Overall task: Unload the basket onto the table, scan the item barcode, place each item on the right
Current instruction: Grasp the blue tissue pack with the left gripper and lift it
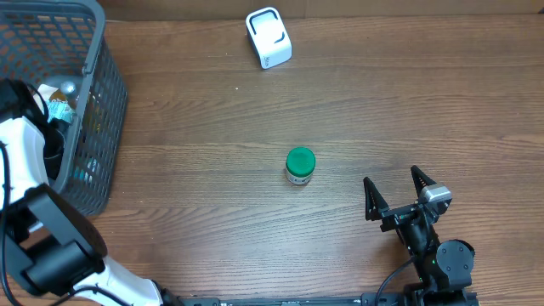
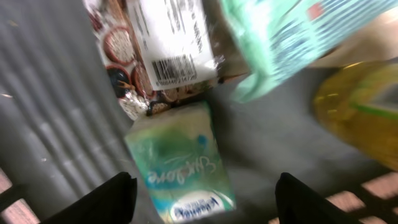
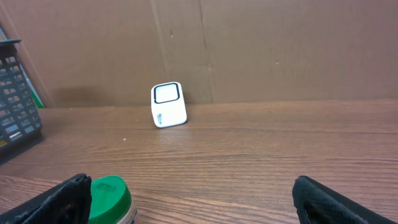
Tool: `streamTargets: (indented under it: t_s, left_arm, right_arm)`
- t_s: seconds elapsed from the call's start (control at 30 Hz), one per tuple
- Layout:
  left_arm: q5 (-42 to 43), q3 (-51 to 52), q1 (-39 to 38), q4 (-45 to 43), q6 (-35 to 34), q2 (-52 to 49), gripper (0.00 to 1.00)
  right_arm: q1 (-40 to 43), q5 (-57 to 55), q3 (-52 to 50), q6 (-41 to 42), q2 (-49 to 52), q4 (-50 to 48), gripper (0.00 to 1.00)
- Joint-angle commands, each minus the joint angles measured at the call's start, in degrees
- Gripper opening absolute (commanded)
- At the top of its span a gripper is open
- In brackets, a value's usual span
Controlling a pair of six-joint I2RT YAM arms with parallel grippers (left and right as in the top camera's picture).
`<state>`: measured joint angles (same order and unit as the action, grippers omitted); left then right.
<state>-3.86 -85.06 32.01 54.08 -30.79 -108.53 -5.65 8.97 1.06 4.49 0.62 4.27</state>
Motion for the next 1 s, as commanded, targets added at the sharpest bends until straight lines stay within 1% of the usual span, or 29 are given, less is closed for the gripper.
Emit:
streamTargets:
  t_s: [0.0, 0.13, 0.2, 0.3, 0.33, 0.53, 0.63, 0.67, 0.73, 0.8, 0.9, 0.97]
  left_arm:
    - [1.8, -0.2, 0.3, 0.2, 2.4, -4.7, 0.72]
    - [3.5, -0.2, 0.3, 1.2, 2.5, -7.8, 0.73]
    - [3.5, -0.2, 0.4, 1.8, 2.5, -8.4, 0.71]
    - [3.5, -0.3, 0.7, 2.1, 2.5, -8.2, 0.54]
    - [3.5, -0.5, 0.9, 2.4, 2.5, -7.9, 0.45]
    - [4.0, -5.9, 1.8, 7.9, 2.5, -7.9, 0.34]
    - [4.0, -9.2, 1.8, 10.8, 2.5, -7.9, 0.32]
    - [4.1, -10.1, 1.8, 11.6, 2.5, -7.9, 0.25]
    - [4.9, -12.3, 1.8, 13.4, 2.6, -7.9, 0.16]
    - [5.9, -14.6, 1.8, 14.8, 2.6, -7.9, 0.05]
    - [7.9, -18.7, 1.8, 17.4, 5.0, -7.9, 0.04]
    - [8.3, -21.3, 1.8, 19.4, 5.4, -7.9, 0.04]
  right_arm:
    - [0.3, -0.3, -0.6, 0.0, -0.5, -0.3, 1.0]
    - [0.3, -0.3, -0.6, 0.0, -0.5, -0.3, 1.0]
    - [0.3, -0.3, -0.6, 0.0, -0.5, -0.3, 1.0]
    - [0.3, -0.3, -0.6, 0.0, -0.5, -0.3, 1.0]
    - [0.3, -0.3, -0.6, 0.0, -0.5, -0.3, 1.0]
    - [0.3, -0.3, -0.6, 0.0, -0.5, -0.3, 1.0]
    - [0.3, -0.3, -0.6, 0.0, -0.5, -0.3, 1.0]
    - [0.3, -0.3, -0.6, 0.0, -0.5, -0.3, 1.0]
    - [0.3, -0.3, -0.6, 0.0, -0.5, -0.3, 1.0]
    - [0.3, -0.3, -0.6, 0.0, -0.5, -0.3, 1.0]
    - [0.3, -0.3, -0.6, 0.0, -0.5, -0.3, 1.0]
    - [0.3, -0.3, -0.6, 0.0, -0.5, -0.3, 1.0]
